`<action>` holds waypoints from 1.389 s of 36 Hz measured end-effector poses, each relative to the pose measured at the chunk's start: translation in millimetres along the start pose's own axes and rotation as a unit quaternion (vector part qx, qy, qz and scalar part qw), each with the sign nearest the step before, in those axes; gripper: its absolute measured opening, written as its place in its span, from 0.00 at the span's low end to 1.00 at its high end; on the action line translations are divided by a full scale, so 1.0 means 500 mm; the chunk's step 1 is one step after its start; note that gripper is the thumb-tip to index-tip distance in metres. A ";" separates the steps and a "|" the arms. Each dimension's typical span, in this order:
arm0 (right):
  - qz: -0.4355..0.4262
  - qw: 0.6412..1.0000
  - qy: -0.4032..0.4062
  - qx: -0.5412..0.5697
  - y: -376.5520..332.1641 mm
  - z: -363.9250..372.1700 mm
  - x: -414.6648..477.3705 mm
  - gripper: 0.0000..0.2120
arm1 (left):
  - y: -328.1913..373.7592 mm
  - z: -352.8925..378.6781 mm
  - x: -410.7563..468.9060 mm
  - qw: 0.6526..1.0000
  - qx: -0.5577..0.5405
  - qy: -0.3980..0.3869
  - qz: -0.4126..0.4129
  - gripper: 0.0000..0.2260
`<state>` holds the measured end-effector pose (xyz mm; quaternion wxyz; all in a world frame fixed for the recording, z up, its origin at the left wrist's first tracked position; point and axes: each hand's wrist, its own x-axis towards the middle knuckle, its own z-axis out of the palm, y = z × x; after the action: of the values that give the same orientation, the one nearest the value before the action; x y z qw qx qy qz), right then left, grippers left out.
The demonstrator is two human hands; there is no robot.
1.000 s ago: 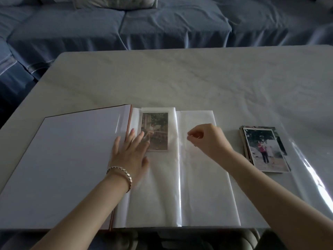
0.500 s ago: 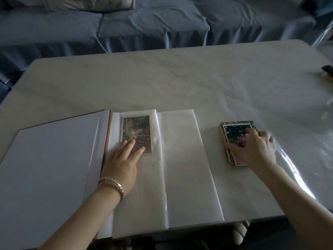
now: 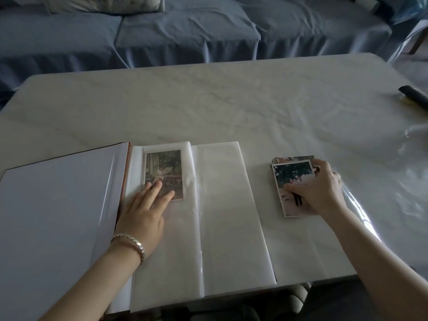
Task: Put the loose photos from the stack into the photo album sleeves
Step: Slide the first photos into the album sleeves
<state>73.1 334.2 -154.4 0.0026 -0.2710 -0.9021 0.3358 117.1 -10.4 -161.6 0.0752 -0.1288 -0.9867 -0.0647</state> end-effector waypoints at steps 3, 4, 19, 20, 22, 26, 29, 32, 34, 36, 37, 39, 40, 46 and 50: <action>-0.036 0.997 0.023 0.070 0.008 -0.003 0.001 0.30 | 0.001 -0.002 0.000 1.000 -0.007 -0.009 -0.010 0.29; -0.052 0.995 0.033 0.077 0.010 -0.004 0.001 0.24 | 0.002 -0.004 0.001 1.000 -0.009 -0.010 -0.013 0.29; -0.138 0.986 0.082 0.055 0.003 -0.017 0.003 0.06 | -0.003 -0.005 -0.003 0.997 -0.038 -0.061 -0.025 0.23; -0.134 0.987 0.067 0.061 -0.004 -0.021 0.001 0.07 | -0.002 -0.007 -0.003 0.996 -0.049 -0.064 -0.031 0.19; -0.130 0.987 0.037 0.090 -0.024 -0.028 -0.004 0.07 | -0.002 -0.013 -0.001 0.991 -0.036 -0.116 -0.048 0.26; -0.164 0.977 -0.014 0.137 -0.069 -0.026 -0.036 0.10 | -0.002 -0.008 -0.003 0.981 0.007 -0.184 -0.058 0.51; -0.188 0.971 -0.029 0.147 -0.100 -0.010 -0.076 0.13 | 0.003 -0.005 -0.003 0.978 0.011 -0.198 -0.069 0.49; -0.193 0.966 -0.057 0.164 -0.120 0.014 -0.124 0.11 | 0.003 0.002 -0.003 0.975 0.021 -0.208 -0.071 0.41; -0.216 0.960 -0.062 0.167 -0.127 0.032 -0.150 0.11 | -0.001 0.005 -0.004 0.976 0.022 -0.207 -0.068 0.40; -0.246 0.954 -0.061 0.162 -0.132 0.050 -0.170 0.10 | -0.003 0.007 -0.005 0.976 0.029 -0.206 -0.061 0.39; -0.256 0.951 -0.062 0.161 -0.133 0.058 -0.178 0.09 | -0.004 0.007 -0.006 0.976 0.032 -0.206 -0.059 0.38; -0.271 0.946 -0.066 0.169 -0.136 0.072 -0.193 0.07 | -0.007 0.007 -0.006 0.976 0.032 -0.205 -0.060 0.37; -0.278 0.943 -0.065 0.172 -0.136 0.078 -0.200 0.06 | -0.008 0.006 -0.006 0.977 0.030 -0.203 -0.062 0.38; -0.334 0.932 -0.039 0.137 -0.142 0.103 -0.225 0.05 | -0.010 0.004 -0.008 0.977 0.041 -0.202 -0.052 0.43; -0.370 0.922 0.005 0.112 -0.145 0.102 -0.226 0.05 | -0.014 0.013 -0.011 0.980 0.059 -0.186 -0.043 0.32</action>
<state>124.4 202.3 -129.7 0.1620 0.0827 -0.8947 0.4081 119.7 -17.4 -169.8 -0.1054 -0.0912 -0.9901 0.0152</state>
